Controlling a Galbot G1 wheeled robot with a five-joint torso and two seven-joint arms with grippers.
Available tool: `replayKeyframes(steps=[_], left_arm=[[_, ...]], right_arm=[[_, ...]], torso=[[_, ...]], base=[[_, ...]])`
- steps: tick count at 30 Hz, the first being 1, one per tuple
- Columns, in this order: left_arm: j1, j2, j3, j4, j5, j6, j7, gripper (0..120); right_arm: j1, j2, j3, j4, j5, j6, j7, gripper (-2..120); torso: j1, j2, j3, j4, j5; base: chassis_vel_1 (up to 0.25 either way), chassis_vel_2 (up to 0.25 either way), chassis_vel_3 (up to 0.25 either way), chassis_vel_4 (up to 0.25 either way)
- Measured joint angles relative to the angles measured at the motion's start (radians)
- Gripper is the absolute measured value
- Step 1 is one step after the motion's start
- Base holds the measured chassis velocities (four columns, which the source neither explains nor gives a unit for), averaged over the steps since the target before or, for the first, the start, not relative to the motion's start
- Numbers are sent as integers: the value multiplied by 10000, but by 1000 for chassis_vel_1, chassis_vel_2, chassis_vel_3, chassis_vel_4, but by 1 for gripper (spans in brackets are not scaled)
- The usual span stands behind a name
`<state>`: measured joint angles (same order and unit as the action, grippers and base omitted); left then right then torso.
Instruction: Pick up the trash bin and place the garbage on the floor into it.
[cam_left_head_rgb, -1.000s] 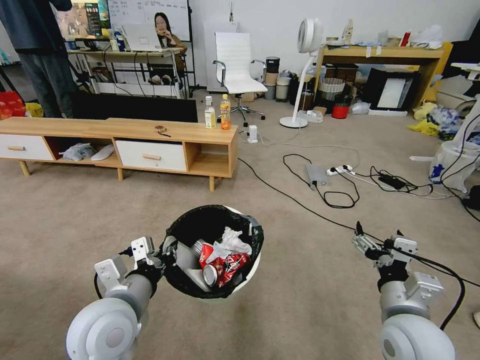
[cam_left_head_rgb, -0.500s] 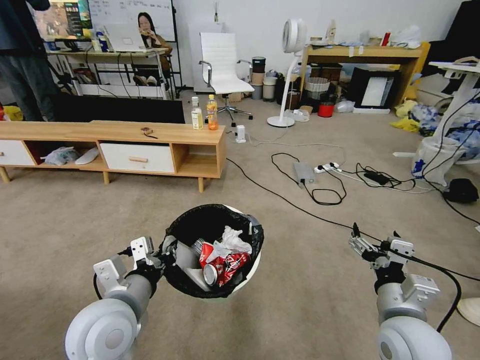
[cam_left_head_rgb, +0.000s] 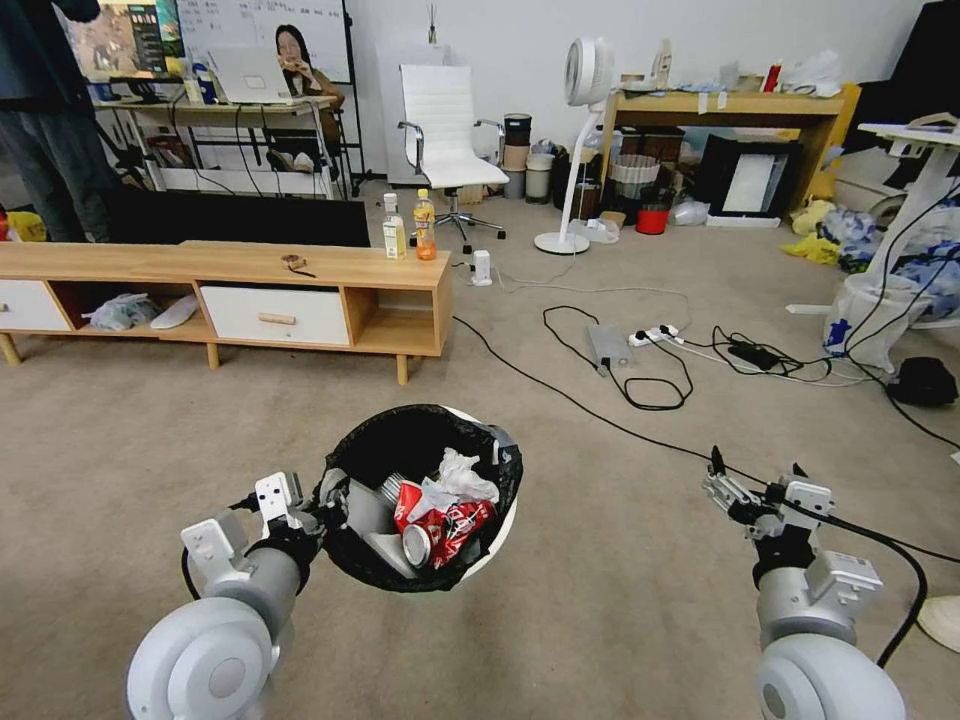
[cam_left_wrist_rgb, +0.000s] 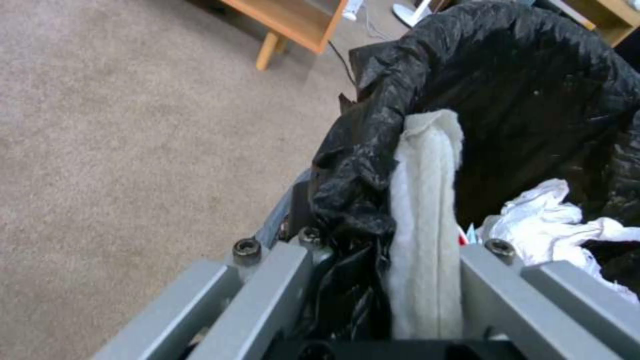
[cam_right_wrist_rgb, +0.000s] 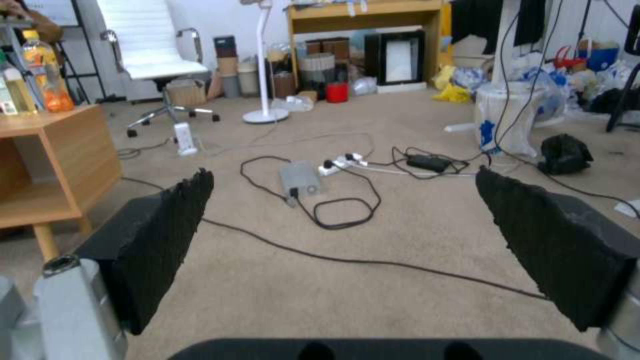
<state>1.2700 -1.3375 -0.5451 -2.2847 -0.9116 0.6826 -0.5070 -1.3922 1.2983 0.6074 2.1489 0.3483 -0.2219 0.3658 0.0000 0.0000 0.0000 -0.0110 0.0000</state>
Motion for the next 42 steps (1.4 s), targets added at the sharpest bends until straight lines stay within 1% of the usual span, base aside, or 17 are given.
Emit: replayKeyframes(steps=[21,31,42], left_arm=[[-98,-30,53,103,-36,0,-31,7],[-60,-13,82,103,-47,4,-33,7],[-122,31,88,127,-63,10,-32,7]], right_arm=[[-57,15,-185,-75,-208,120,-97,100],[-8,-30,133,0,-9,128,-102,100],[18,-19,111,-43,-34,163,-163,100]], torso=[[0,0,0,0,0],[0,0,0,0,0],[0,0,0,0,0]], base=[[0,0,0,0],[0,0,0,0],[0,0,0,0]])
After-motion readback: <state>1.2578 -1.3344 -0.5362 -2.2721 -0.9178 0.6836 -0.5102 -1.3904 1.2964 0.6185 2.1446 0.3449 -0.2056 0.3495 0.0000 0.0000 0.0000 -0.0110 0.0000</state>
